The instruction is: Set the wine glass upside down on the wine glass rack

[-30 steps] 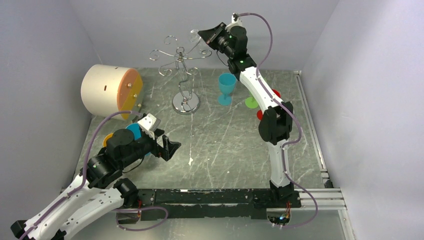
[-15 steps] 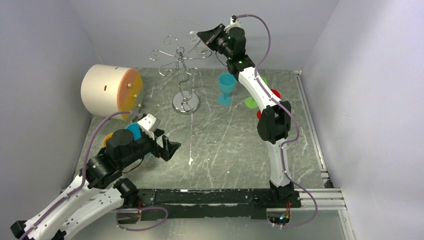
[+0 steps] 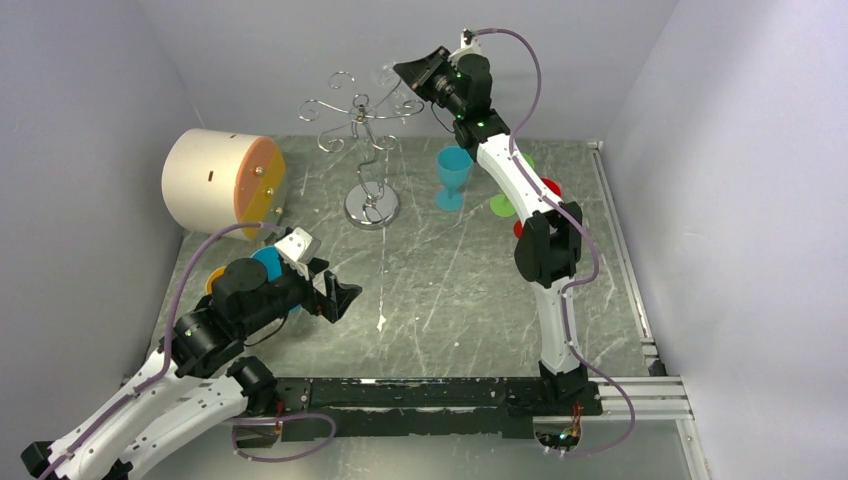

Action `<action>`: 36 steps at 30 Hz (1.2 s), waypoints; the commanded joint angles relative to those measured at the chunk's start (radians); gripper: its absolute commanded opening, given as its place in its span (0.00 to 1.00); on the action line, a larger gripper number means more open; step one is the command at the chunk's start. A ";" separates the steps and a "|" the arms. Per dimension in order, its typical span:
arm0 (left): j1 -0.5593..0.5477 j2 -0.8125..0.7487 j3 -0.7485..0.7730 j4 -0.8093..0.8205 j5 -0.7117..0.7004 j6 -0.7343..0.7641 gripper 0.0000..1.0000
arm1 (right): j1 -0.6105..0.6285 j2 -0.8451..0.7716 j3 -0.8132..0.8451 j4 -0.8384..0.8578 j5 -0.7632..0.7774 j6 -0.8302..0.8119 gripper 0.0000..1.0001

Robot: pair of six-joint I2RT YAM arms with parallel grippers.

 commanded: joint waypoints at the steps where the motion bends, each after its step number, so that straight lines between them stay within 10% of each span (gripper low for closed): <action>1: 0.003 -0.007 0.017 0.002 0.018 -0.001 0.99 | -0.001 0.004 0.021 0.060 -0.016 0.003 0.14; 36: 0.003 -0.015 0.017 0.001 0.016 -0.002 0.99 | -0.001 -0.071 -0.027 0.037 -0.019 -0.055 0.50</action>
